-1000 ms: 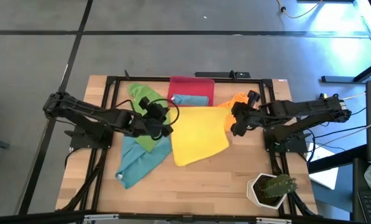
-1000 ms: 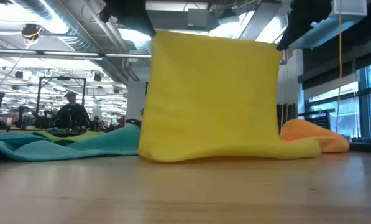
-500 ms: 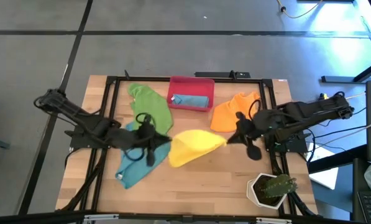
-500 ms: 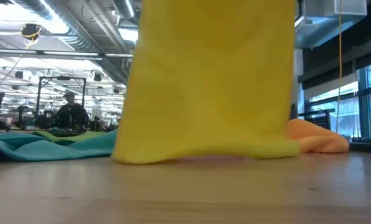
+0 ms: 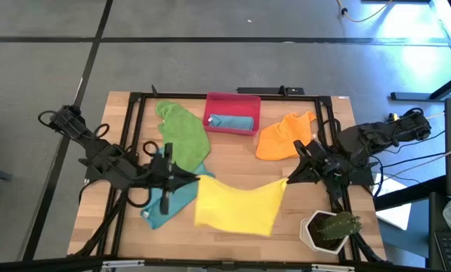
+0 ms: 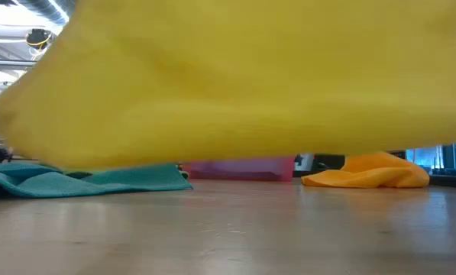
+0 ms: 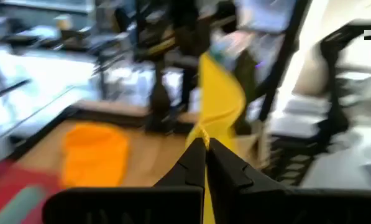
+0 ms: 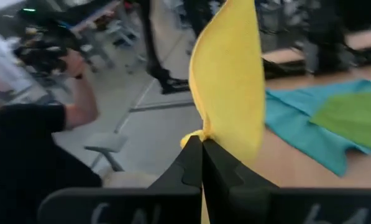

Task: Roll microfiber towels into tight, uniform cylinder then place into a basket
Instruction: Fold the yellow microfiber towel

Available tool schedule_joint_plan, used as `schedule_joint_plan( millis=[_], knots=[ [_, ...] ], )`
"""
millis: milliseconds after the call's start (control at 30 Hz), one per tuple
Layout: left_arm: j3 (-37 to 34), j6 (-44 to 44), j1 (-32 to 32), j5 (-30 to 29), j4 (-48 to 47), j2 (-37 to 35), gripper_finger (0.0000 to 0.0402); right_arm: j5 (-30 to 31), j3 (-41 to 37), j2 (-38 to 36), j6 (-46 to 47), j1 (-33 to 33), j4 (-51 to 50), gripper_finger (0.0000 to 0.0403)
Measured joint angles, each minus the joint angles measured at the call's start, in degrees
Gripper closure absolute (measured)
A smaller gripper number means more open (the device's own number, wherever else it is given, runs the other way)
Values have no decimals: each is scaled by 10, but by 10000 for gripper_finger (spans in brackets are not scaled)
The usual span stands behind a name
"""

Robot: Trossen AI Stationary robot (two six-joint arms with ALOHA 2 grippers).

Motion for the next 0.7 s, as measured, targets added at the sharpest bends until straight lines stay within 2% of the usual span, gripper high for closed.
schedule_joint_plan(
  millis=[167, 267, 400, 467, 700],
  knots=[
    [-5, -135, 50, -12, -148, 15, 402, 89, -2, 13, 42, -25, -130, 402],
    [-36, -191, 90, -3, -184, 28, 402, 116, -24, 28, 67, -47, -185, 402],
    [-89, -209, 150, 36, -181, 47, 402, 119, -75, 48, 60, -77, -189, 402],
    [-109, -209, 177, 37, -178, 59, 402, 123, -97, 60, 48, -94, -187, 402],
    [-153, -182, 262, 38, -169, 85, 402, 195, -135, 99, -8, -159, -184, 402]
  ],
)
